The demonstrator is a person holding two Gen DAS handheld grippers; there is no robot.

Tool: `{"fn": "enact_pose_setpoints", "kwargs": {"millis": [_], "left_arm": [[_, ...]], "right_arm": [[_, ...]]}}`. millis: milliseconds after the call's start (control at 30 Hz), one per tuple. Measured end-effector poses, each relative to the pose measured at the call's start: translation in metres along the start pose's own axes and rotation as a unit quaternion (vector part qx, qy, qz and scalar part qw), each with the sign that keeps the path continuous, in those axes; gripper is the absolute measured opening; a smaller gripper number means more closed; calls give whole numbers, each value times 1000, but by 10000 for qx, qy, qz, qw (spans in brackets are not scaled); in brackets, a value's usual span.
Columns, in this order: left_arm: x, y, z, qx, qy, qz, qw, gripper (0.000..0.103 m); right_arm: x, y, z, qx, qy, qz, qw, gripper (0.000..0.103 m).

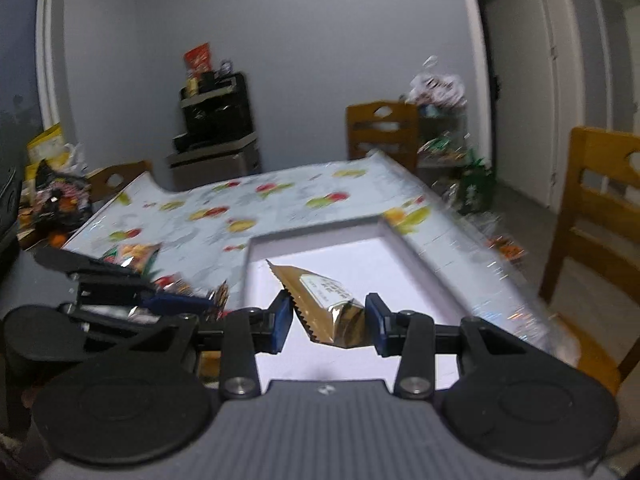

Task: Organize snacks
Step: 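Carry the bonbon with the left tool while the right tool carries the pastry over the box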

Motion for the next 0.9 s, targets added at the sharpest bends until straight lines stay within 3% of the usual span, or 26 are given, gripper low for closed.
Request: {"fn": "enact_pose_setpoints", "kwargs": {"millis": [133, 267, 567, 900], "left_arm": [[-11, -13, 3, 134, -92, 52, 9999, 25], [-17, -27, 15, 204, -168, 184, 9995, 25], [-2, -42, 59, 226, 314, 167, 9991, 25], [11, -46, 76, 297, 599, 140, 9977, 25]], "right_arm": [[-7, -24, -14, 366, -144, 35, 9992, 39], [-6, -38, -17, 399, 10, 44, 9992, 39], [25, -41, 12, 646, 580, 154, 9961, 40], [39, -38, 33, 808, 808, 100, 9934, 40]]}}
Point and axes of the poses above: each gripper's, at about its wrist camera, not at the fingertips, and z roughly the way its jaws point, y to its left, x to its underside, the point moved 2 cm from there along z, roughly the way its jaws point, and after that the axes turned 15 degrees about -z, right-handed, at the moved point
